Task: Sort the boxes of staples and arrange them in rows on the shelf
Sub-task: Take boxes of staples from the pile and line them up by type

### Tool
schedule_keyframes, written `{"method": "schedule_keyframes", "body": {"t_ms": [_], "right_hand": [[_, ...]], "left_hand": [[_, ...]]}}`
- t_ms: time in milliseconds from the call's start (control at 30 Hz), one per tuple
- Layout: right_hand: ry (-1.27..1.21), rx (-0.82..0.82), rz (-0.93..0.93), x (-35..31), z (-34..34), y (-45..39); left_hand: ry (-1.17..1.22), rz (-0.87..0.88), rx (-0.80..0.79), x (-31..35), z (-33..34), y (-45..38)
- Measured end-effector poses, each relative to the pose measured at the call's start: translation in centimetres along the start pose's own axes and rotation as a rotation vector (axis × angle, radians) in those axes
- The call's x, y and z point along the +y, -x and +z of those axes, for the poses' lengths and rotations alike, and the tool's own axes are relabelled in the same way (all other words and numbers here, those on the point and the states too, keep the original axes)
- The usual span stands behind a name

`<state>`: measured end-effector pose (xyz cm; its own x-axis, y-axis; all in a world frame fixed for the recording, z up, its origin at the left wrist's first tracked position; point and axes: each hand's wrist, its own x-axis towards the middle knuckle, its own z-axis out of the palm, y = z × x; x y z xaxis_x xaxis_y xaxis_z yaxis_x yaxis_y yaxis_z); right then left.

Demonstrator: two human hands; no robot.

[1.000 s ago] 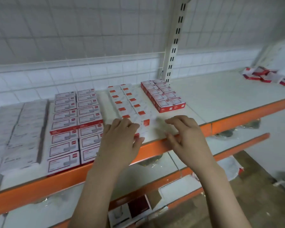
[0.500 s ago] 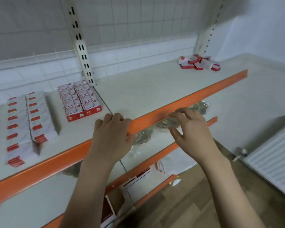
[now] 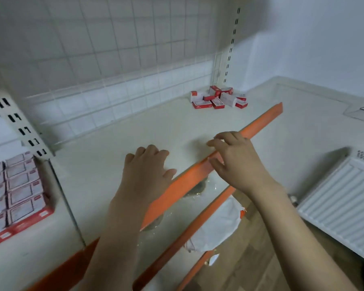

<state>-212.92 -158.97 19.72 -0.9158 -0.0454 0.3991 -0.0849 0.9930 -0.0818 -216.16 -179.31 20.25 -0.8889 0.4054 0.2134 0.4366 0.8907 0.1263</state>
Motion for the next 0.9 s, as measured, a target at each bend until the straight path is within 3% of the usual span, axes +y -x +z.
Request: {"method": "schedule_keyframes", "body": {"t_ms": [467, 700, 900], "right_hand": [[0.076, -0.133, 0.037, 8.9, 1.5, -9.0], [0.069, -0.162, -0.007, 15.3, 2.5, -12.7], [0.065, -0.151, -0.106, 19.6, 3.0, -14.6]], "left_hand": [[-0.111, 0.197, -0.089, 3.3, 1.1, -19.8], [0.023, 0.129, -0.097, 5.6, 5.8, -30.3], [-0.024, -0.007, -0.127, 5.3, 9.4, -36.4]]}}
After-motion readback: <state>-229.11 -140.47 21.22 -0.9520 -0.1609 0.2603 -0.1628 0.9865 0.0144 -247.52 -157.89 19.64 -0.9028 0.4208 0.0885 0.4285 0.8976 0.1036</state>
